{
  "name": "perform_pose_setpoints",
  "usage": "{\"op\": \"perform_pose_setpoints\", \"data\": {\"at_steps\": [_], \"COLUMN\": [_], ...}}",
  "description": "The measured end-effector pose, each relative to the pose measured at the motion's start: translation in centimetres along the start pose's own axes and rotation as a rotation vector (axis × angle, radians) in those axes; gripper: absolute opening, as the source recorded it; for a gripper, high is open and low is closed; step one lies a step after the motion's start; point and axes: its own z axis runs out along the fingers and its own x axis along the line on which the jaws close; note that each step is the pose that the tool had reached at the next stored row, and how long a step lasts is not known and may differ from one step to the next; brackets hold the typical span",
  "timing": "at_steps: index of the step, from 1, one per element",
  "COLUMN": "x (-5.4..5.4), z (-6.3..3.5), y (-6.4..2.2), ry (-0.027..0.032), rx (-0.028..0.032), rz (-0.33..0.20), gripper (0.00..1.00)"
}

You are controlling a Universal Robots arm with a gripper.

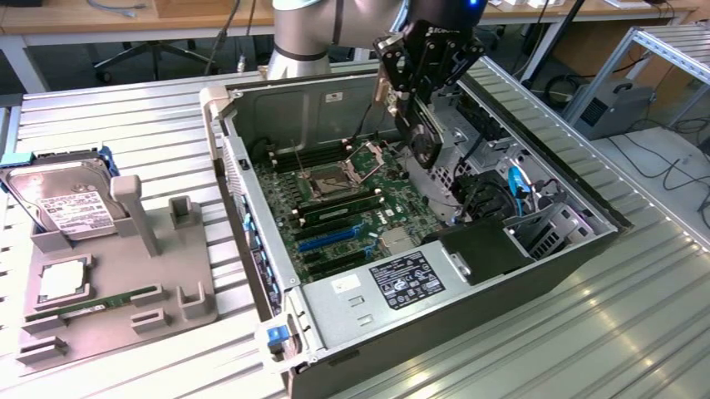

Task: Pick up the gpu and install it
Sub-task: 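Pick up the gpu and move the gpu toward the slot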

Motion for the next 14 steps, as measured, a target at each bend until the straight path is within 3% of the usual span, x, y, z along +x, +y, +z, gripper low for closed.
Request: {"op": "perform_pose_setpoints", "data": {"at_steps": [14], "x": [0.37], "z": [0.78], "y": [-0.05], "ry": [-0.0002], "rx": [0.0023], "rz": [0.0], "gripper": [0.27]}}
